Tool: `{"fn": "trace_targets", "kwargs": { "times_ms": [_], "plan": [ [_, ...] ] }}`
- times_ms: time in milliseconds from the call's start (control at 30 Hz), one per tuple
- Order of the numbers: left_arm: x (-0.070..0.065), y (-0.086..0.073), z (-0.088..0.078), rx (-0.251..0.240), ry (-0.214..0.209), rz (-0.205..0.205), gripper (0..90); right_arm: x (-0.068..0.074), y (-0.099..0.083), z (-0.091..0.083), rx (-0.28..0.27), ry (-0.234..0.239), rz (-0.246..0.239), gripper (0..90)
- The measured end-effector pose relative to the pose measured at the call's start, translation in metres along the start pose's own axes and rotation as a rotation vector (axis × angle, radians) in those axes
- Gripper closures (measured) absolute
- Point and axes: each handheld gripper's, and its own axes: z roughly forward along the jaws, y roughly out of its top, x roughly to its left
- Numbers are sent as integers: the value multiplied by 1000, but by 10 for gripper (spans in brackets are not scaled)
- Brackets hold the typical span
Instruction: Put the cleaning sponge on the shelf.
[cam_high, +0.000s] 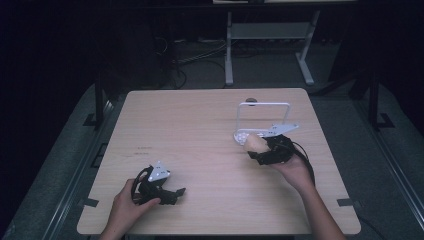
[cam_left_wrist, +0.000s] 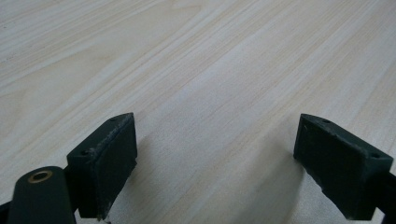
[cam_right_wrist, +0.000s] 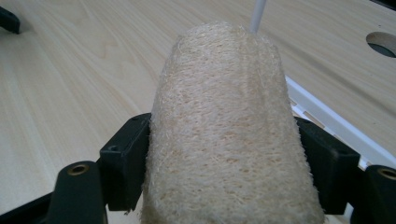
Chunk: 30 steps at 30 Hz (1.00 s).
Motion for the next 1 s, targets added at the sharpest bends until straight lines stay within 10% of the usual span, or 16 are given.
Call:
{"fn": "trace_targets", "kwargs": {
  "times_ms": [1000],
  "plan": [
    [0,0,0,-2,0,-1,128,-31,14,32,3,-49,55,266]
  ]
}}
